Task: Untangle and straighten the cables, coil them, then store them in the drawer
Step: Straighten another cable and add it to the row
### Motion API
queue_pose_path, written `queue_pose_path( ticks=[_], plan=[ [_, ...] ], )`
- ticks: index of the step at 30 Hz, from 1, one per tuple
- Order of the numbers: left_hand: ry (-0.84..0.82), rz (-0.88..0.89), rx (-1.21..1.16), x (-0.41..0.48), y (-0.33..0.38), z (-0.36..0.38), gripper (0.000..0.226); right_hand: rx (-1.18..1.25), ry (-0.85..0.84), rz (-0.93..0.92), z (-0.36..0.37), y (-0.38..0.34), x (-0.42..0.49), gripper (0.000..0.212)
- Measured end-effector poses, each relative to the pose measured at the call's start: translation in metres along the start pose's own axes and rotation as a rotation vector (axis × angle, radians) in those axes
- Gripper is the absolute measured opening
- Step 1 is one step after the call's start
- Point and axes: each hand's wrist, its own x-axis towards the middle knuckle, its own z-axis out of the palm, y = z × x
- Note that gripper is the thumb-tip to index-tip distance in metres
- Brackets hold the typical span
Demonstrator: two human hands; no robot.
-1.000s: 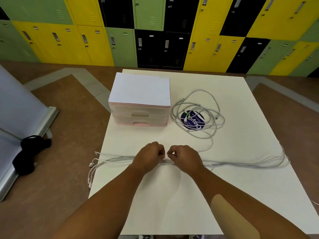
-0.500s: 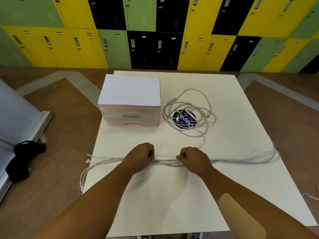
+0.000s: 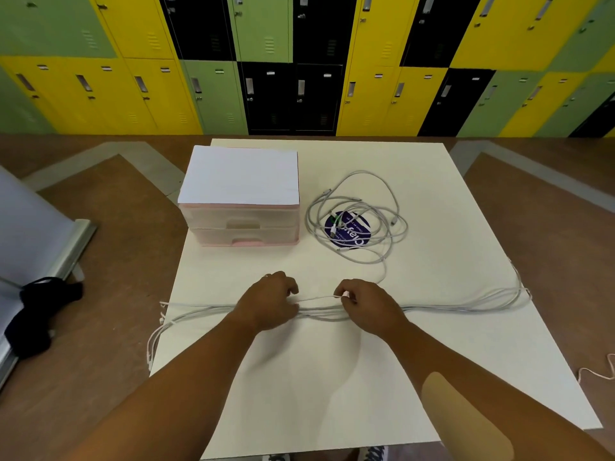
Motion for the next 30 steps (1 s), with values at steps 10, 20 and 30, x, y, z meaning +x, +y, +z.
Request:
queue_pose_path(
  ticks=[10,20,30],
  plan=[
    [0.013,0.022,-0.386,0.017,0.056,0.012,0.012,0.033,0.035,0.024,-0.014,-0.003,0.004,0.015],
    [0.071,-0.088,-0.438,0.017,0.045,0.019,0.013,0.173,0.0,0.075,-0.031,0.021,0.002,0.012],
    [0.07,-0.122,-0.422,0.014,0.033,0.021,0.015,0.008,0.073,0.136,-0.057,0.048,-0.006,0.014]
  ],
)
